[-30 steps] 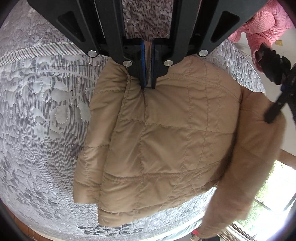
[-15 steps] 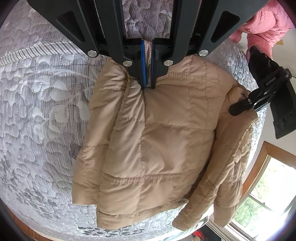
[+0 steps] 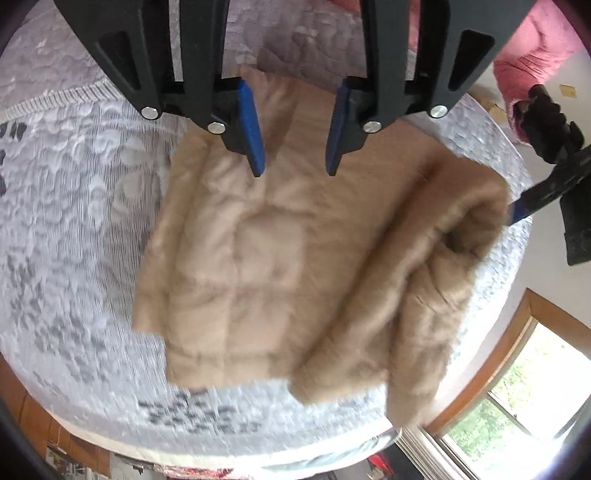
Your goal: Fold large clothes
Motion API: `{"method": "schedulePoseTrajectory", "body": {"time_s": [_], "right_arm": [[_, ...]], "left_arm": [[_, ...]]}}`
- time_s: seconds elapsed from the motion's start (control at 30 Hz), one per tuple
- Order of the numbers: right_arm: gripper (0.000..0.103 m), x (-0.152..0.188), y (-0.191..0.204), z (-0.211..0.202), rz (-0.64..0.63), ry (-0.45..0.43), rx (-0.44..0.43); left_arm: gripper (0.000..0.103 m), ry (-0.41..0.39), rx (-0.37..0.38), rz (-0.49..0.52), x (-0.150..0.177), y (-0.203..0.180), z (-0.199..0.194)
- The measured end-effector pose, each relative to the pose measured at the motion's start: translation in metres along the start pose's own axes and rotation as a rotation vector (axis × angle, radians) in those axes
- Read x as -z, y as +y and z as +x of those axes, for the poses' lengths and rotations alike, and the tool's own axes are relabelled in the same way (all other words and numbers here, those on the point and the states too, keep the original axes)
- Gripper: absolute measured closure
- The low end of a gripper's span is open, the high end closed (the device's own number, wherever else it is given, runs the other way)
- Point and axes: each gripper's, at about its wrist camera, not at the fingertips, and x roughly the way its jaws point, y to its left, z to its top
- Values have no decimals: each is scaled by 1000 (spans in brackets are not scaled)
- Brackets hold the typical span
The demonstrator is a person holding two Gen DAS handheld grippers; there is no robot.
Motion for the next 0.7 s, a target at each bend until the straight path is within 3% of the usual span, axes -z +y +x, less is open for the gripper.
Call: {"method": "schedulePoseTrajectory", "body": {"time_s": [0.03,0.07,0.17,0.3,0.37,0.7], "right_arm": [[54,-4,3,-3,4,-4,-8],[51,-11,8,-8,6,-14,-18],[39,-27,27,-21,-20,-46,-15],[26,-46,54,-26,-42,-41,-56],[25,-54,65,-20,-46,-19,-66],[23,-70,72,32,2,113,-83]], "left_arm": [[73,-29,-89,0,-4,4,-6],[73,-60,-232,5,-11,8,-9],[73,-62,-451,25,-26,16,-1],[72,-16,-473,14,-36,22,23],[72,-15,-500,29,-41,20,36],[69,-14,-478,16,-42,29,36]]}}
